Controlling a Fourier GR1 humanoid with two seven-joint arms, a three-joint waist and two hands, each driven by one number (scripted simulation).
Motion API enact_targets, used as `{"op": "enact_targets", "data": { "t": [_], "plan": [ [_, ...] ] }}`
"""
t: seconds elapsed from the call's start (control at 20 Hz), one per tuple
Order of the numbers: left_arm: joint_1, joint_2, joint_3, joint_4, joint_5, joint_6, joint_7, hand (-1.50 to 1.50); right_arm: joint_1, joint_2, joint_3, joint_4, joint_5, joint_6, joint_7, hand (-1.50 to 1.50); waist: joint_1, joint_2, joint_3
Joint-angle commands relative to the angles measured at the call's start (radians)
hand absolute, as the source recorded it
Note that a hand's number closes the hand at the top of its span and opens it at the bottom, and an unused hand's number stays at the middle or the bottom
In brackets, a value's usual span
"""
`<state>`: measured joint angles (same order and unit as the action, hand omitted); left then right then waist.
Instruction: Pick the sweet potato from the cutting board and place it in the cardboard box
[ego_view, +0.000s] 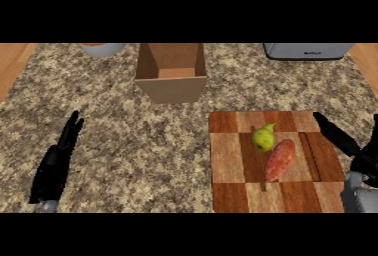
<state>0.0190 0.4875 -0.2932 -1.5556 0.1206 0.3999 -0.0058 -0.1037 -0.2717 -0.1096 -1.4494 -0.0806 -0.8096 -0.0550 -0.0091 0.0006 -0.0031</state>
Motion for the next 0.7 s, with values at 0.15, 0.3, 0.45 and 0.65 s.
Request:
{"op": "enact_targets", "data": {
  "t": [0.15,0.3,0.45,0.65],
  "plan": [
    [0.002,0.003,0.021,0.032,0.001,-0.028,0.046,0.00,0.172,-0.075,0.193,-0.156,0.267,-0.090,0.218,-1.50,0.001,-0.004,-0.001],
    [-0.030,0.005,0.029,0.027,0.009,-0.029,0.071,0.00,0.225,-0.228,0.213,-0.136,0.344,0.022,0.356,-1.50,-0.006,-0.003,-0.004],
    [-0.004,0.027,0.053,0.018,0.017,-0.036,0.053,0.00,0.302,-0.324,0.262,-0.224,0.361,0.161,0.506,-1.50,-0.007,-0.007,-0.007],
    [0.001,0.000,0.012,0.020,0.004,-0.046,0.052,0.00,0.268,-0.442,0.328,-0.277,0.330,0.399,0.728,-1.50,0.010,-0.001,-0.007]
  ]
}}
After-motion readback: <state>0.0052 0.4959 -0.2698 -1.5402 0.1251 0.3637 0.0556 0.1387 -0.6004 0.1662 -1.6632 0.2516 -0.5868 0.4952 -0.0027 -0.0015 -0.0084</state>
